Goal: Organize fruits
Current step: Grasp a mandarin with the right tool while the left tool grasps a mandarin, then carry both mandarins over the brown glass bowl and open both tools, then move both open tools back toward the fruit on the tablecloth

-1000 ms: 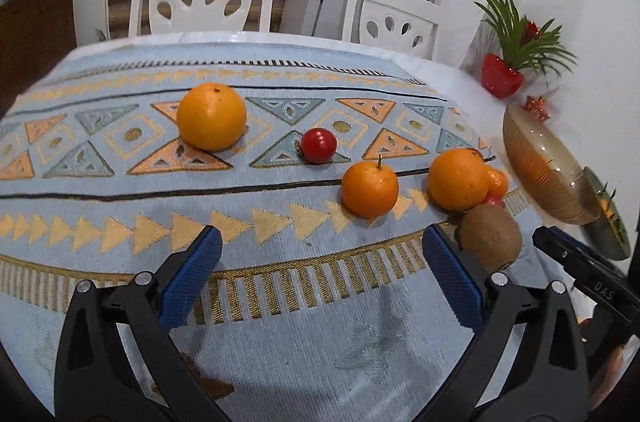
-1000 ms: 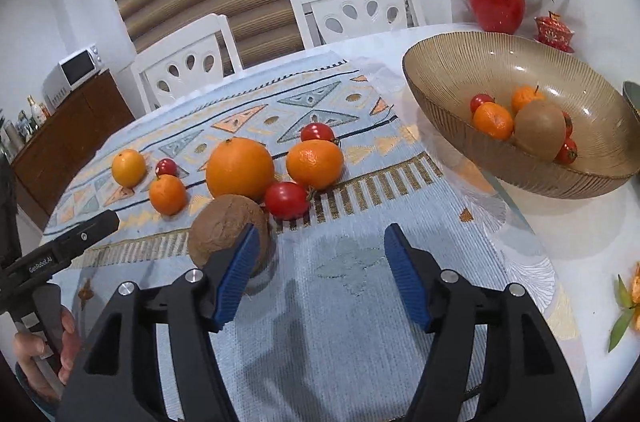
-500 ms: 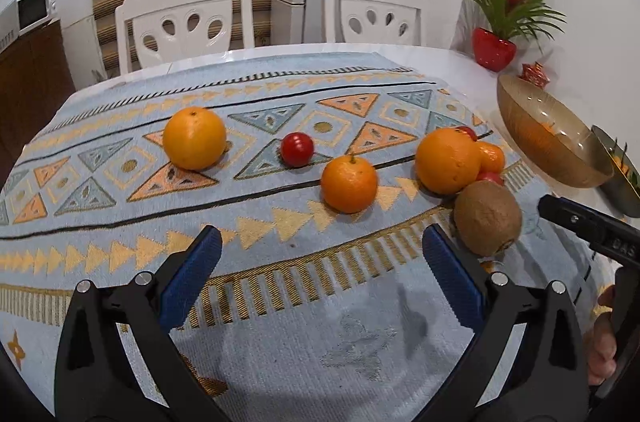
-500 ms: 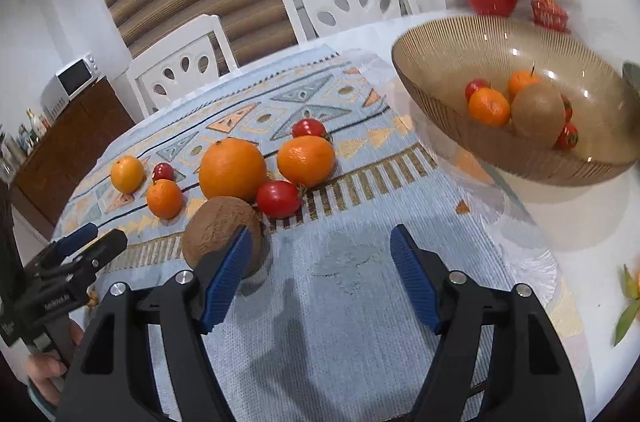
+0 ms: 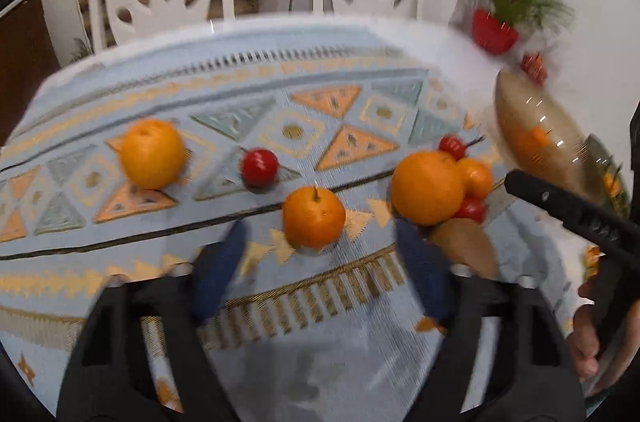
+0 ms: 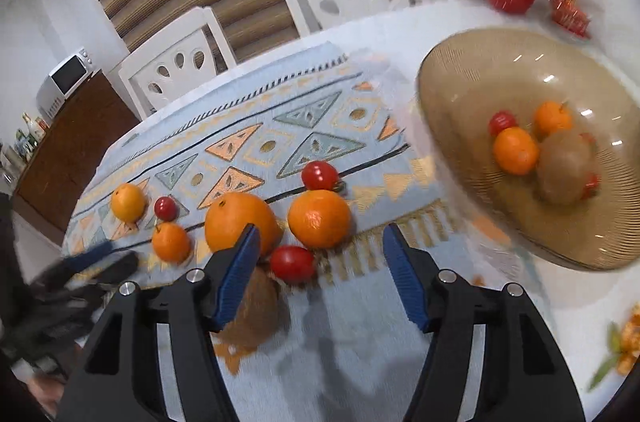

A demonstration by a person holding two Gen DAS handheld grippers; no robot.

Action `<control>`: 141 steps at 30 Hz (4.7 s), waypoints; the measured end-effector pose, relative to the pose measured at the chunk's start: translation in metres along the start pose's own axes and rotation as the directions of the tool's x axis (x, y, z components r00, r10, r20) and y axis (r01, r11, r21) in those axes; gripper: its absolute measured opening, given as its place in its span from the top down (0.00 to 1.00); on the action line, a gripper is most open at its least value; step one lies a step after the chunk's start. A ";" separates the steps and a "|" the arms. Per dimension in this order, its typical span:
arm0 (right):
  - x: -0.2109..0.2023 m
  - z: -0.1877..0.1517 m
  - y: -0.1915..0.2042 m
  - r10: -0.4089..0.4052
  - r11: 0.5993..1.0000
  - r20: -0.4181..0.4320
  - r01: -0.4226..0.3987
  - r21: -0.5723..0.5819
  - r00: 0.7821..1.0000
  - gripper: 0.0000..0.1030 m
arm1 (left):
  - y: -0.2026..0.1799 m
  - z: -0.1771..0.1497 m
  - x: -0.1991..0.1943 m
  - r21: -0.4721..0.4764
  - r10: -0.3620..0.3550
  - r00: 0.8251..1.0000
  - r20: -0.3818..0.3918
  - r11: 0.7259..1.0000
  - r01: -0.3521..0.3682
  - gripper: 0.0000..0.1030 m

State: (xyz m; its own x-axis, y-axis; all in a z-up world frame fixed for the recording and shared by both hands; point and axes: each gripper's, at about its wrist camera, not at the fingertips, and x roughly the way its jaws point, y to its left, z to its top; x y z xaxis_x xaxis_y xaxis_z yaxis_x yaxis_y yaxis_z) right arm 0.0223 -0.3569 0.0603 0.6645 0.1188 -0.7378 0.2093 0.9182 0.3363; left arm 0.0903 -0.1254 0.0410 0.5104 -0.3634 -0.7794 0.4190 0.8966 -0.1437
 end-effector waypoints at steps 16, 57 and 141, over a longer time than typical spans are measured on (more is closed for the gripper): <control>0.042 -0.005 -0.004 -0.008 1.000 0.036 0.008 0.007 0.999 0.52 | 0.004 -0.004 0.040 -0.027 0.003 1.000 0.022 1.000 -0.002 0.45; -0.177 -0.020 -0.096 -0.125 0.988 0.448 0.068 0.141 0.885 0.58 | -0.144 0.026 -0.090 0.213 -0.319 0.898 0.303 0.941 0.263 0.60; -0.067 -0.025 -0.006 -0.044 0.999 0.148 0.047 -0.021 0.988 0.40 | 0.012 0.008 -0.085 -0.059 -0.140 0.938 0.318 0.984 0.167 0.03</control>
State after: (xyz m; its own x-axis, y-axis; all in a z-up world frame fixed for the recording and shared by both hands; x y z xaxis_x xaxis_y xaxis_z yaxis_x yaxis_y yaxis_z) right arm -0.0411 -0.3606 0.0928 0.7538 0.0210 -0.6567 0.2255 0.9305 0.2887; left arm 0.0579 -0.0856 0.1104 0.6588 -0.5468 -0.5167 0.4532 0.8367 -0.3076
